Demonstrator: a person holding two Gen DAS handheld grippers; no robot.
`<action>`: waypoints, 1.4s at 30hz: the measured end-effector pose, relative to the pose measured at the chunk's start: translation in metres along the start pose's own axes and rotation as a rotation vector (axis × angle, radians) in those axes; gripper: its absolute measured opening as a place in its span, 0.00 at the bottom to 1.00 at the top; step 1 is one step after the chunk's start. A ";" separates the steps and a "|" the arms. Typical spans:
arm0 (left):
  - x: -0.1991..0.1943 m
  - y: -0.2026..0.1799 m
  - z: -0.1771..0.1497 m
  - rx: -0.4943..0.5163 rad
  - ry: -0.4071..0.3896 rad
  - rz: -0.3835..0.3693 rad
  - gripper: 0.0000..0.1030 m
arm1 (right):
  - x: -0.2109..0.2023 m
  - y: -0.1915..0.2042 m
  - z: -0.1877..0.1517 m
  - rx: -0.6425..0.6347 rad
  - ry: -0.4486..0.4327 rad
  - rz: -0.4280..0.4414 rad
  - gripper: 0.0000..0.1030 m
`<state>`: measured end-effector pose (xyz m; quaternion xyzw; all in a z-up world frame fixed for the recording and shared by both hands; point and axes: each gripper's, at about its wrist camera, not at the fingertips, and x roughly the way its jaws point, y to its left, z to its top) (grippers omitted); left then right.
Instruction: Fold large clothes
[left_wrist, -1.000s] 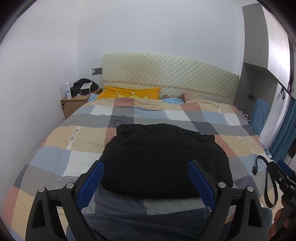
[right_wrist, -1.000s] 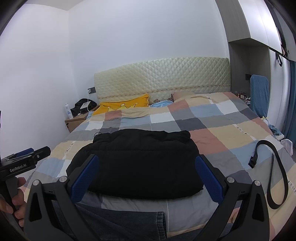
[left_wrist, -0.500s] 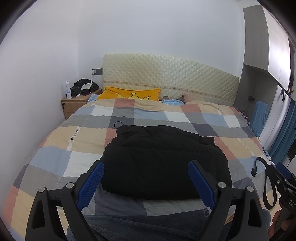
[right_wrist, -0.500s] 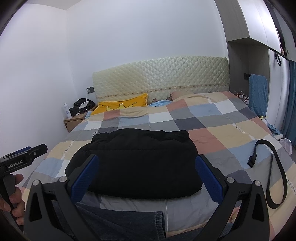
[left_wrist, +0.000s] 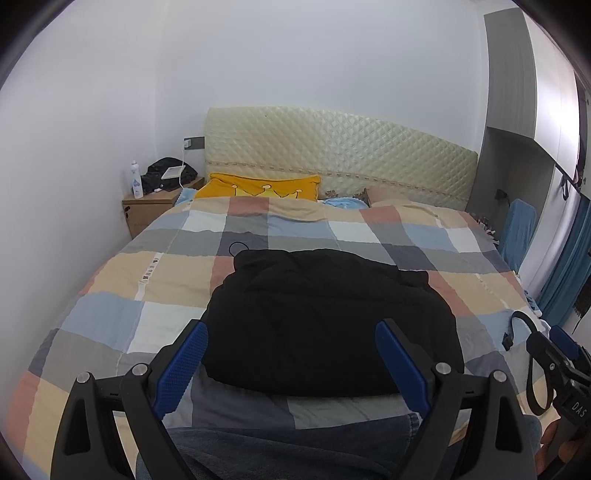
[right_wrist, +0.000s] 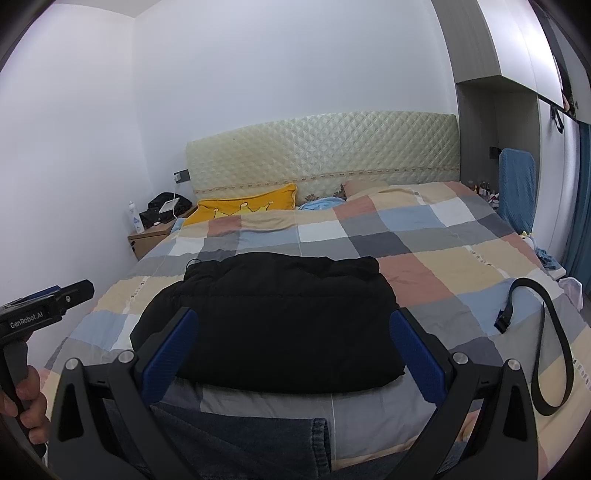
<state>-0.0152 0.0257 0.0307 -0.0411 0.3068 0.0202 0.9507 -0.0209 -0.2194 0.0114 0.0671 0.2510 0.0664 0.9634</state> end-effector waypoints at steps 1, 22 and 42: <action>0.000 0.000 0.000 0.004 -0.001 0.001 0.90 | 0.000 -0.001 0.000 0.004 0.002 -0.001 1.00; -0.002 0.001 0.000 0.010 -0.014 -0.004 0.90 | -0.001 0.001 -0.001 -0.019 -0.008 -0.013 1.00; -0.003 -0.006 -0.003 0.027 -0.007 -0.013 0.90 | 0.002 0.007 -0.001 -0.038 -0.004 -0.032 1.00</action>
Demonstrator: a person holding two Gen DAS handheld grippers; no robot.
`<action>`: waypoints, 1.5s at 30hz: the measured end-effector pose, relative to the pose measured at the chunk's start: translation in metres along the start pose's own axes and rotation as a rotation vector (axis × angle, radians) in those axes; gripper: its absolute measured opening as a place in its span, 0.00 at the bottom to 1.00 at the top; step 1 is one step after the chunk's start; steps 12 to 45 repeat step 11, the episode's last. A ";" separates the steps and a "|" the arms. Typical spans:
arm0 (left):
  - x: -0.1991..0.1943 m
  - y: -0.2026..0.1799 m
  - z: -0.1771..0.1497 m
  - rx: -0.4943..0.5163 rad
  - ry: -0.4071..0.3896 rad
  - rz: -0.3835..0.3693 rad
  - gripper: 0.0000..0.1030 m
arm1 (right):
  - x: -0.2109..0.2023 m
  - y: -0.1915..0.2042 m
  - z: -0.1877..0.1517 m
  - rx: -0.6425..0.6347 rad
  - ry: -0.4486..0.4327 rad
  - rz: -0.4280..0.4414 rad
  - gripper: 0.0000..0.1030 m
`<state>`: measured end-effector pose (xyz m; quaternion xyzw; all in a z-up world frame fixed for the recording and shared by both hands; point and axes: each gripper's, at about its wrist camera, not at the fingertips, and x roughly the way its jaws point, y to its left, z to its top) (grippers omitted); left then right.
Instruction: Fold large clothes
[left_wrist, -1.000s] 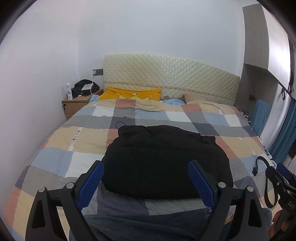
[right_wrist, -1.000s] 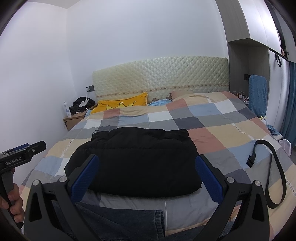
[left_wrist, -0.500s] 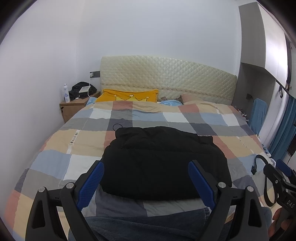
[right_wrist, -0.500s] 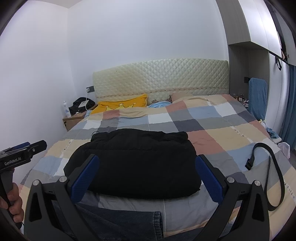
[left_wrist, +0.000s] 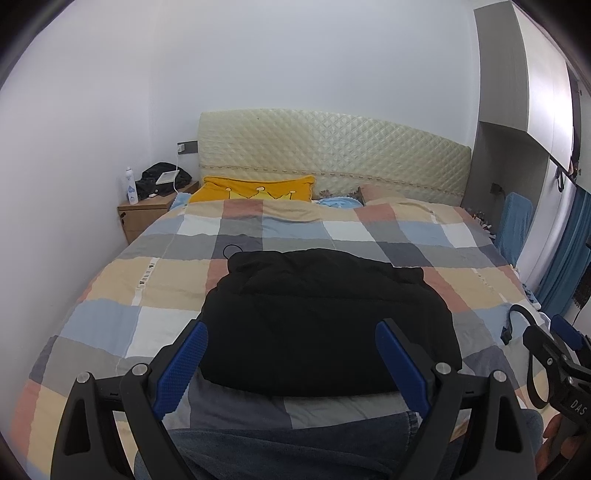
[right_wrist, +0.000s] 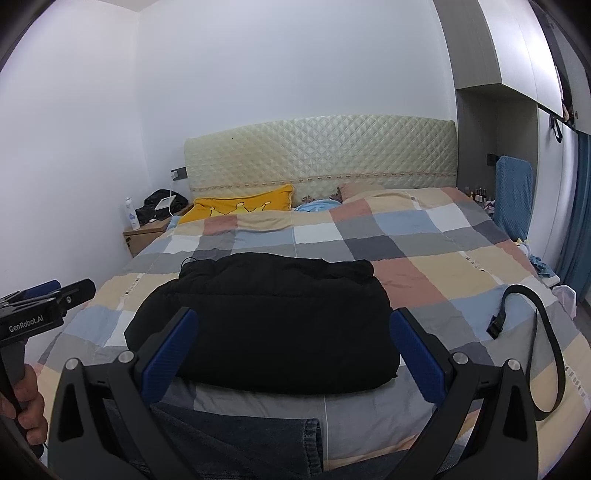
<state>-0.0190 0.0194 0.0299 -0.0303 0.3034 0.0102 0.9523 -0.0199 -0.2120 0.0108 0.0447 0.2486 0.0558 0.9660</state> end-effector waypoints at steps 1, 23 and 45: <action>-0.001 0.000 -0.001 -0.003 -0.003 -0.002 0.90 | 0.000 0.000 0.000 -0.001 0.000 -0.002 1.00; -0.002 -0.002 -0.002 0.001 0.005 0.000 0.90 | -0.002 0.002 0.001 -0.002 0.002 0.013 1.00; -0.002 -0.002 -0.002 0.001 0.005 0.000 0.90 | -0.002 0.002 0.001 -0.002 0.002 0.013 1.00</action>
